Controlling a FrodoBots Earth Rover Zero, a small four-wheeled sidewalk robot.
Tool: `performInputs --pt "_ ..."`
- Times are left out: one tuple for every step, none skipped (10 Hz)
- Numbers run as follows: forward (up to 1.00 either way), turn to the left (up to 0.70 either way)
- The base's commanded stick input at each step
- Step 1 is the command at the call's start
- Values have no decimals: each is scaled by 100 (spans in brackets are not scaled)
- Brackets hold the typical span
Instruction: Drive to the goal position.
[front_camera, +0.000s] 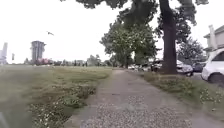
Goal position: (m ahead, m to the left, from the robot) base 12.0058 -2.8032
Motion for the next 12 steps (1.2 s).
performInputs --pt "70 0" --pt "70 0" --pt "70 0" --pt "70 0" --pt "70 0" --pt "70 0" --pt "70 0" --pt "70 0" --pt "70 0" --pt "70 0" --pt "70 0" --pt "70 0"
